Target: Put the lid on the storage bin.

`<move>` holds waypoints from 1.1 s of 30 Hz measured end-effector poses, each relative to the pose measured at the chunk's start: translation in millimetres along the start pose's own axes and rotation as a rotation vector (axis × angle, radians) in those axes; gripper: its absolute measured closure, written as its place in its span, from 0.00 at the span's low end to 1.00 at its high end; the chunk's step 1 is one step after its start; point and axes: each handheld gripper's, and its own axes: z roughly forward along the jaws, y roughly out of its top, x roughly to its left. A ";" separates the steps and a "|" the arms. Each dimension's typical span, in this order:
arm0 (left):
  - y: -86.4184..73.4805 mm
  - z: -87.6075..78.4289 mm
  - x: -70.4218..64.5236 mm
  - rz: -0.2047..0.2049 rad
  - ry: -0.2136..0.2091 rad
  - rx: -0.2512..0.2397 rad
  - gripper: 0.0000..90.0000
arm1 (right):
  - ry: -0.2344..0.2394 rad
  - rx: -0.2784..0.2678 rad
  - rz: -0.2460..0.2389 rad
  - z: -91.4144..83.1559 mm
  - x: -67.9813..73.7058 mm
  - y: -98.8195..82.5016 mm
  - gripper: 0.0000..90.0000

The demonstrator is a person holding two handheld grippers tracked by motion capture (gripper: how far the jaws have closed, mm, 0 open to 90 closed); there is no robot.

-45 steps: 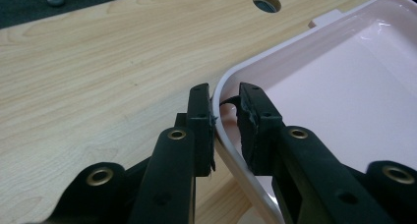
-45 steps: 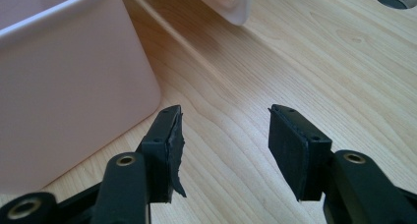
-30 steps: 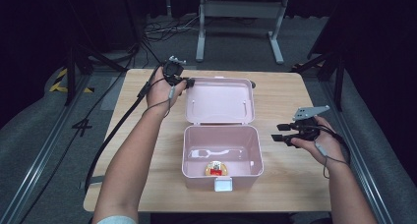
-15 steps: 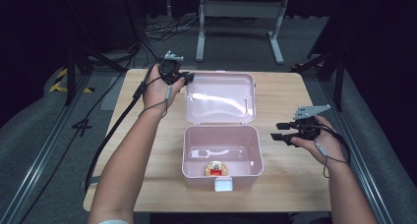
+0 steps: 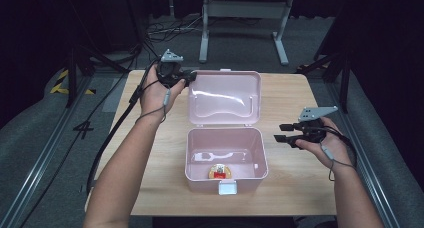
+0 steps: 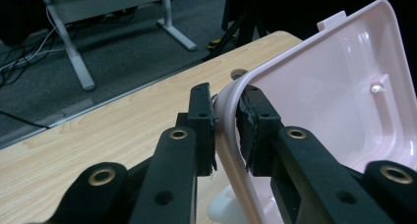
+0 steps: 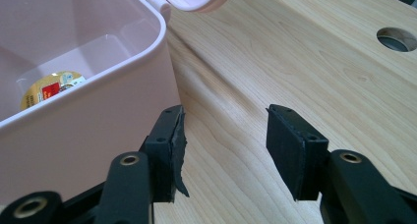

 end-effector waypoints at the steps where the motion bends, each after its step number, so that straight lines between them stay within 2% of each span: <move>1: 0.3 -1.7 -1.1 0.000 -0.001 -0.005 0.86 | 0.004 0.000 0.001 -0.3 0.6 0.4 0.57; 14: 0.8 -24.6 -15.8 0.039 -0.003 -0.052 0.85 | 0.038 -0.015 0.000 -4.7 11.7 8.2 0.60; 19: -0.1 -31.5 -22.1 0.046 0.001 -0.068 0.84 | 0.038 -0.017 -0.005 -6.9 15.2 11.0 0.60; 23: -2.0 -37.0 -29.5 0.064 0.025 -0.085 0.83 | 0.041 -0.017 -0.014 -7.9 18.1 13.1 0.60; 28: -6.6 -45.7 -39.8 0.054 0.052 -0.109 0.82 | 0.038 -0.014 -0.025 -9.4 22.1 15.3 0.60; 33: -9.7 -50.9 -44.8 0.042 0.056 -0.126 0.81 | 0.040 -0.017 -0.032 -10.5 25.7 17.7 0.60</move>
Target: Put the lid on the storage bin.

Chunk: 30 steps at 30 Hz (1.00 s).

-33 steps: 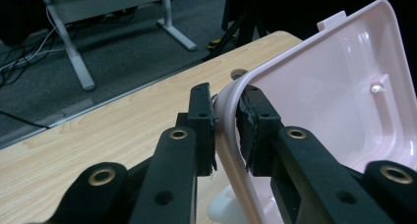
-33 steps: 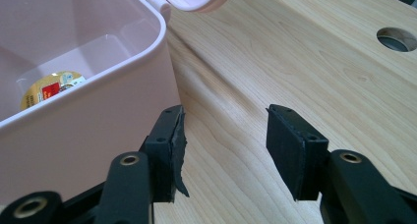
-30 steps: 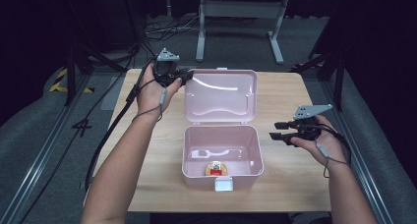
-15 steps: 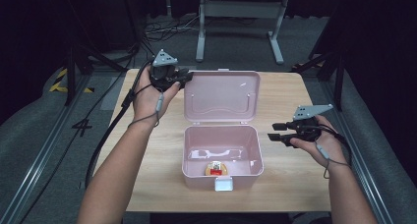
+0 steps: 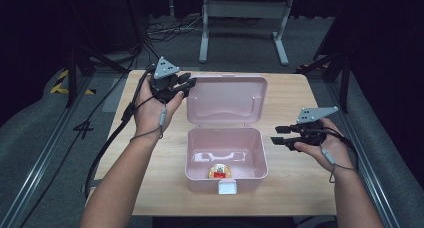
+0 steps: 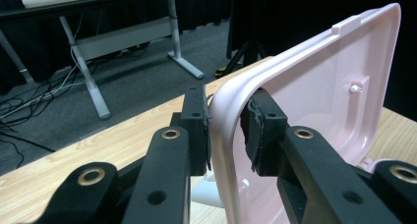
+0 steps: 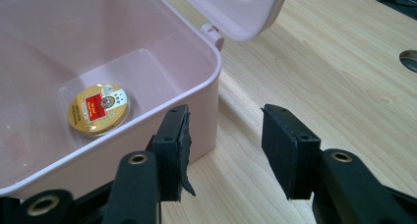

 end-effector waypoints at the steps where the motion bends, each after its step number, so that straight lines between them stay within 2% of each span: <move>1: -0.9 -1.3 -0.4 -0.003 -0.003 -0.005 0.81 | -0.001 0.001 -0.005 -0.3 1.7 1.2 0.60; 8: -6.9 -9.5 -5.5 -0.006 -0.010 -0.044 0.80 | 0.014 -0.010 -0.020 -2.5 9.3 6.2 0.60; 13: -10.5 -16.8 -10.4 -0.002 -0.020 -0.061 0.79 | 0.005 -0.003 -0.038 -3.1 14.0 8.9 0.60; 18: -15.2 -25.6 -15.5 -0.003 -0.036 -0.077 0.77 | 0.015 -0.017 -0.054 -4.9 21.4 13.6 0.60; 23: -20.5 -32.4 -18.7 -0.011 -0.054 -0.092 0.76 | 0.036 -0.043 -0.046 -6.5 23.7 15.2 0.62; 27: -23.4 -38.1 -24.7 0.011 -0.049 -0.093 0.76 | 0.049 -0.072 -0.026 -10.0 24.8 16.3 0.70; 30: -25.1 -41.8 -28.6 0.032 -0.042 -0.093 0.76 | 0.089 -0.089 0.002 -12.2 27.0 17.6 0.80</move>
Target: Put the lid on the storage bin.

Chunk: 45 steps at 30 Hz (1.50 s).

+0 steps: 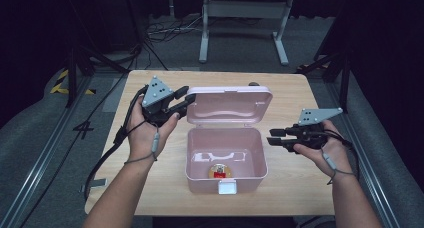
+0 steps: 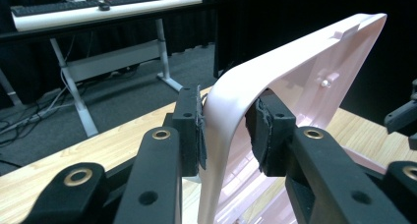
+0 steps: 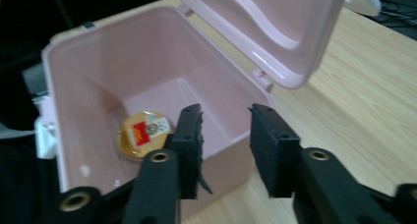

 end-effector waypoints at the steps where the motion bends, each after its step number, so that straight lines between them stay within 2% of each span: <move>1: -0.5 -0.7 -0.6 -0.001 -0.003 0.000 0.75 | 0.021 -0.011 0.008 -0.4 1.3 0.8 0.82; 5: -6.1 -4.2 1.7 -0.025 -0.039 -0.002 0.75 | 0.100 -0.075 0.029 -0.2 5.1 3.4 0.89; 8: -9.8 -6.5 1.0 -0.025 -0.047 -0.001 0.76 | 0.119 -0.112 0.033 -0.3 7.5 5.4 0.92; 14: -13.7 -12.8 -4.9 -0.001 -0.054 0.002 0.75 | 0.106 -0.137 0.020 -3.8 12.1 8.8 0.94; 20: -17.9 -18.2 -8.3 0.005 -0.065 0.008 0.75 | 0.101 -0.155 0.016 -5.4 14.7 10.5 0.94; 26: -21.5 -22.5 -9.1 0.005 -0.085 0.017 0.75 | 0.103 -0.173 0.021 -6.6 15.3 10.9 0.94; 34: -28.8 -29.4 -14.8 0.023 -0.100 0.025 0.75 | 0.108 -0.226 0.036 -10.2 16.6 12.1 0.94; 37: -32.3 -31.7 -15.0 0.018 -0.113 0.030 0.75 | 0.103 -0.234 0.036 -11.0 17.7 12.5 0.94; 40: -36.3 -34.1 -13.3 -0.004 -0.137 0.036 0.75 | 0.100 -0.241 0.035 -11.1 18.3 12.7 0.95; 45: -39.3 -35.9 -12.7 0.007 -0.147 0.039 0.75 | 0.099 -0.247 0.030 -11.2 19.0 13.3 0.96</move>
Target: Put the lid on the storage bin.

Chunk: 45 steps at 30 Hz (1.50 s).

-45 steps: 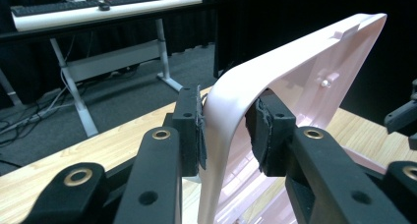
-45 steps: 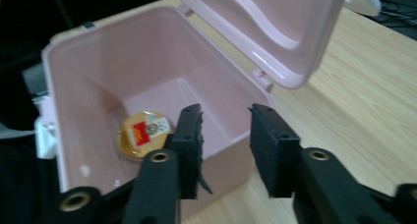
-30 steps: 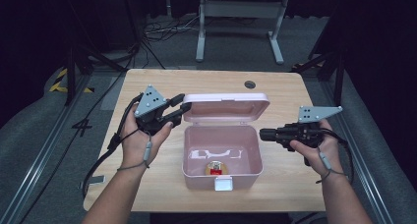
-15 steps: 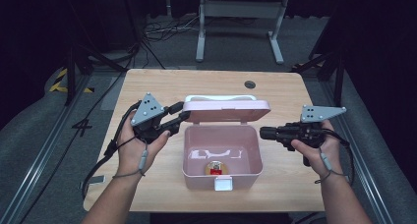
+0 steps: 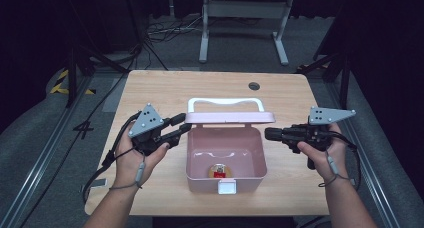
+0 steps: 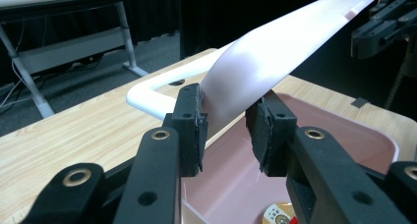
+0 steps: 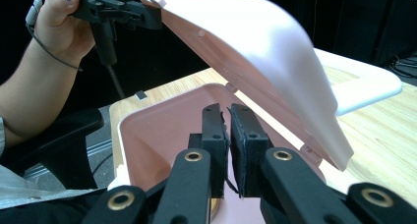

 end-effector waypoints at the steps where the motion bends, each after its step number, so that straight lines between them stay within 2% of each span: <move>1: -0.5 -0.2 -0.1 -0.001 -0.002 0.000 0.75 | -0.002 -0.004 -0.001 -0.5 -0.2 0.0 0.96; 9: -3.9 -4.1 -5.2 0.023 -0.008 0.029 0.75 | 0.007 0.002 -0.001 -0.1 0.1 -0.1 0.97; 17: -8.3 -8.5 -1.4 0.017 -0.041 0.066 0.76 | 0.004 0.019 -0.008 0.1 2.3 -0.4 1.00; 23: -11.4 -14.4 2.7 0.014 -0.036 0.088 0.71 | 0.012 0.032 -0.013 0.0 4.0 -1.0 1.00; 25: -13.2 -17.5 5.7 -0.005 -0.045 0.096 0.69 | 0.012 0.036 -0.015 0.0 4.8 -1.3 1.00; 27: -14.2 -19.6 7.7 -0.008 -0.040 0.106 0.68 | 0.012 0.036 -0.015 0.0 5.0 -1.4 1.00; 29: -14.0 -21.3 8.7 0.005 -0.021 0.121 0.65 | 0.012 0.039 -0.015 -0.1 5.6 -1.5 1.00; 31: -13.4 -24.8 9.9 0.011 -0.022 0.134 0.64 | 0.012 0.041 -0.015 -0.3 6.0 -1.7 1.00; 35: -14.7 -31.9 16.2 -0.005 -0.015 0.150 0.61 | 0.012 0.042 -0.014 -1.0 6.7 -1.8 1.00; 37: -16.6 -34.6 21.9 -0.026 0.004 0.157 0.60 | 0.013 0.044 -0.013 -0.9 7.0 -1.8 1.00; 40: -18.9 -34.7 28.8 -0.032 0.044 0.160 0.59 | 0.014 0.051 -0.013 -0.7 7.7 -2.0 1.00; 45: -25.0 -30.9 43.7 -0.056 0.070 0.155 0.56 | 0.012 0.060 -0.014 -1.6 9.6 -2.2 1.00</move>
